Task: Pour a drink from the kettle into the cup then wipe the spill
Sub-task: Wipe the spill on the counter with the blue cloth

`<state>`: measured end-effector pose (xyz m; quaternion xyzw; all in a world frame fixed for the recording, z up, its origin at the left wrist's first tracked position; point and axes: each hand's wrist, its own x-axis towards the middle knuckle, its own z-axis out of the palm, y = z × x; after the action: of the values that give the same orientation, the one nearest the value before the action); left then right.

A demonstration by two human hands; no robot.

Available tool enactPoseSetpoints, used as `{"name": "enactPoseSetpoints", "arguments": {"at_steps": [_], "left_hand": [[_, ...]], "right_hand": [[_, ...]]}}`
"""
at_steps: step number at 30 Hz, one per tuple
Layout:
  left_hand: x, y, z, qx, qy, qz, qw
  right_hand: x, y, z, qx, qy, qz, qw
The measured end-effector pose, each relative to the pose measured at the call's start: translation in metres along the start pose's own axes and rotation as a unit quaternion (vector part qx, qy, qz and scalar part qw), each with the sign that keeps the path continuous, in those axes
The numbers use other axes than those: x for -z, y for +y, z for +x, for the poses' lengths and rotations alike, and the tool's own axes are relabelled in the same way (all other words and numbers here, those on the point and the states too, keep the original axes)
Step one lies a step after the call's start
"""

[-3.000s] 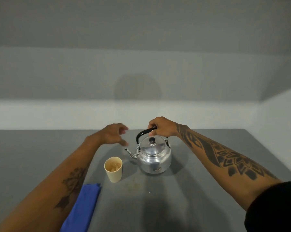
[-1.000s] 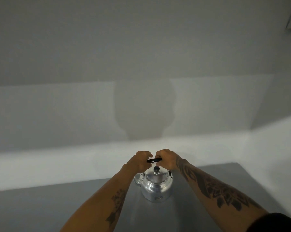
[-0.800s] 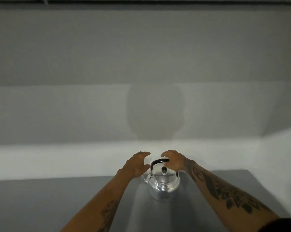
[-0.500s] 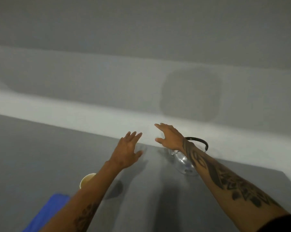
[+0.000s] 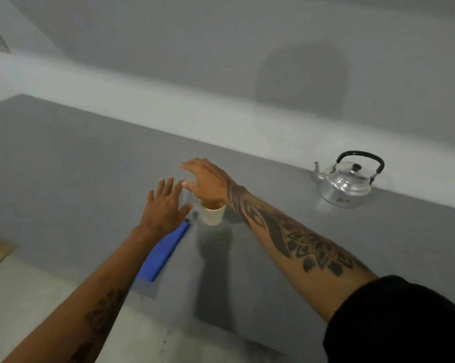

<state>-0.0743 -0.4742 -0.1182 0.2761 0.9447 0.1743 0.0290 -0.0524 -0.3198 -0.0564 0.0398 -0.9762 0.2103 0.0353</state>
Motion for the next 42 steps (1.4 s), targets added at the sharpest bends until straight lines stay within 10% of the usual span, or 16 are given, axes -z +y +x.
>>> {"name": "enactPoseSetpoints", "arguments": {"at_steps": [13, 20, 28, 42], "left_hand": [[-0.047, -0.109, -0.08, 0.124, -0.088, -0.025, 0.988], [-0.048, -0.117, -0.075, 0.184, -0.094, -0.103, 0.973], [-0.04, -0.107, -0.084, 0.135, -0.14, -0.151, 0.969], [-0.106, 0.116, -0.114, 0.075, -0.32, -0.36, 0.873]], "right_hand": [[-0.153, -0.063, 0.023, -0.192, -0.209, -0.062, 0.957], [-0.179, -0.066, 0.018, -0.233, -0.087, -0.106, 0.963], [-0.128, -0.066, -0.051, -0.232, 0.05, 0.123, 0.963], [-0.018, 0.09, -0.205, -0.44, 0.119, 0.103, 0.884]]}}
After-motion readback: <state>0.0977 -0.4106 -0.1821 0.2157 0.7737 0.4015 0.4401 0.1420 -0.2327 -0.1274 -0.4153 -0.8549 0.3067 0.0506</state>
